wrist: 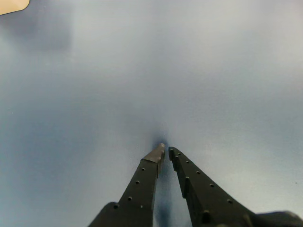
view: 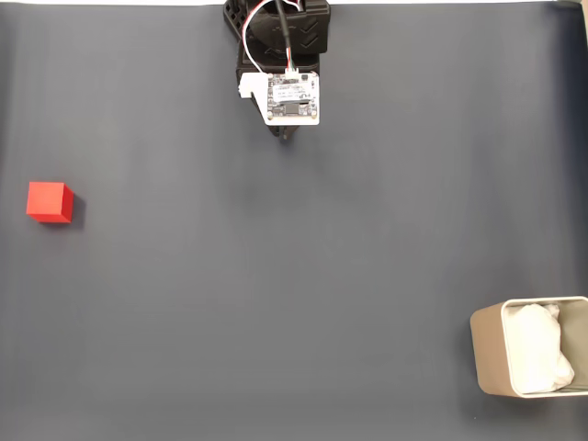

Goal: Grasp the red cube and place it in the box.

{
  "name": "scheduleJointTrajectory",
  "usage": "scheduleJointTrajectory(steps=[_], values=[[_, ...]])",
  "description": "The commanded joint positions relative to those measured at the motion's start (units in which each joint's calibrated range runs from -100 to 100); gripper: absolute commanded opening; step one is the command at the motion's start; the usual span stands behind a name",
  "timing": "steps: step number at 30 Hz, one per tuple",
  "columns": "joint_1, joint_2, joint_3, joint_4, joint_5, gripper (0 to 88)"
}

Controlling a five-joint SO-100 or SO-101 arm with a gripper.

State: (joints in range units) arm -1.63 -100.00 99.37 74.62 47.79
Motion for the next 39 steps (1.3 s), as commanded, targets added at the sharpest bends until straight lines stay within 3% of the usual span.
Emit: scheduleJointTrajectory(steps=[1,31,39], values=[[1.6,0.0,0.5,1.3,1.2,0.0],[1.7,0.0,0.2,-1.3,1.2,0.0],[0.6,6.8,-15.9,-8.7,2.1,0.0]])
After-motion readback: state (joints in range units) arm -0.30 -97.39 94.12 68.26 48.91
